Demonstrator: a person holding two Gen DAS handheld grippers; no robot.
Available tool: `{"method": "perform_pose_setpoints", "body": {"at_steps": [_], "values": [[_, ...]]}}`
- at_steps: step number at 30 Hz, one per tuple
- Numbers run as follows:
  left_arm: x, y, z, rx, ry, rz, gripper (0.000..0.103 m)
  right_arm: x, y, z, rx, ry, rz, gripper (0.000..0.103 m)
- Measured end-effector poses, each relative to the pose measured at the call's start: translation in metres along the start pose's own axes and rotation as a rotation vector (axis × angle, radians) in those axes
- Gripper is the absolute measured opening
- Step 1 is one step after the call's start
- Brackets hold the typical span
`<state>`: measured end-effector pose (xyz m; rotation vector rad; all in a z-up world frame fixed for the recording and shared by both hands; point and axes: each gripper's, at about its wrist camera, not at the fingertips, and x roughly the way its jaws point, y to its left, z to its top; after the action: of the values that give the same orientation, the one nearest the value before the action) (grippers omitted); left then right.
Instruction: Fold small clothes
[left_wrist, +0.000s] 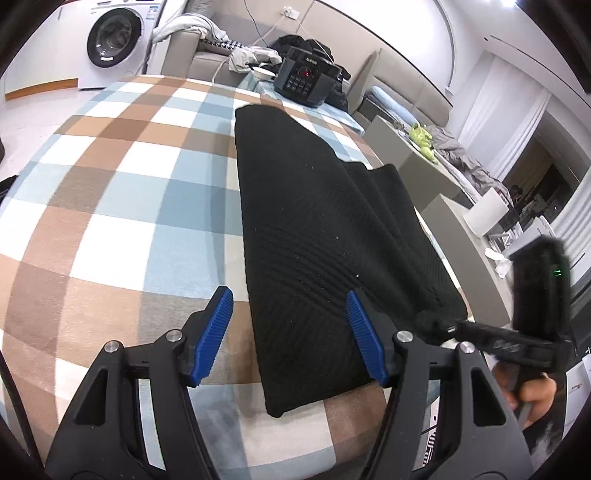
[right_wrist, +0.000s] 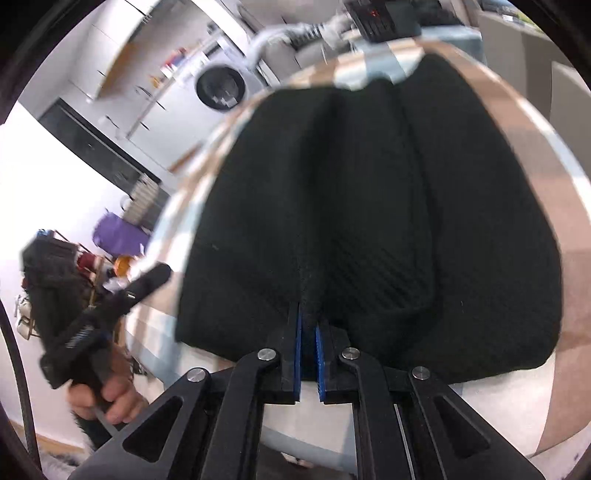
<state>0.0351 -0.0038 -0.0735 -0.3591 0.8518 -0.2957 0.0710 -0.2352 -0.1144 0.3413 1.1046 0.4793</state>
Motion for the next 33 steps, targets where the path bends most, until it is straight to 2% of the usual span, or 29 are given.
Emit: {"method": "perform_pose_setpoints", "body": {"at_steps": [3, 4, 5, 11, 16, 18, 20, 22, 26, 28, 30, 33], "values": [[0.003, -0.004, -0.003, 0.017, 0.009, 0.001, 0.061, -0.006, 0.003, 0.006, -0.016, -0.037, 0.027, 0.018], [0.004, -0.003, -0.003, 0.016, 0.011, 0.002, 0.061, -0.008, 0.003, 0.011, -0.013, -0.056, 0.028, 0.032], [0.005, -0.002, -0.004, 0.011, 0.012, 0.004, 0.061, -0.008, 0.003, 0.016, -0.008, -0.072, 0.032, 0.038], [0.004, 0.006, -0.002, -0.009, 0.004, 0.005, 0.061, 0.012, 0.009, 0.077, 0.008, -0.121, 0.017, 0.040], [0.003, 0.016, 0.003, -0.030, -0.005, 0.023, 0.061, 0.058, 0.005, 0.128, 0.068, -0.075, -0.003, 0.039], [0.002, 0.019, 0.004, -0.038, -0.009, 0.030, 0.061, 0.070, 0.010, 0.138, 0.046, -0.068, -0.022, 0.027], [0.000, 0.021, 0.006, -0.042, -0.018, 0.036, 0.061, 0.077, 0.012, 0.143, 0.032, -0.063, -0.028, 0.009], [-0.001, 0.023, 0.008, -0.048, -0.024, 0.037, 0.061, 0.065, 0.023, 0.145, -0.017, -0.117, -0.029, 0.009], [-0.006, 0.021, 0.012, -0.054, -0.026, 0.017, 0.061, 0.016, 0.046, 0.141, -0.134, -0.240, -0.092, 0.008], [-0.006, 0.014, 0.013, -0.041, -0.024, 0.000, 0.061, 0.003, 0.048, 0.135, -0.159, -0.267, -0.172, 0.008], [-0.004, 0.007, 0.014, -0.023, -0.023, -0.016, 0.061, 0.009, 0.037, 0.134, -0.151, -0.232, -0.227, 0.008], [0.005, -0.002, 0.011, -0.010, -0.001, -0.029, 0.061, 0.029, 0.010, 0.137, -0.084, -0.158, -0.258, 0.009]]}}
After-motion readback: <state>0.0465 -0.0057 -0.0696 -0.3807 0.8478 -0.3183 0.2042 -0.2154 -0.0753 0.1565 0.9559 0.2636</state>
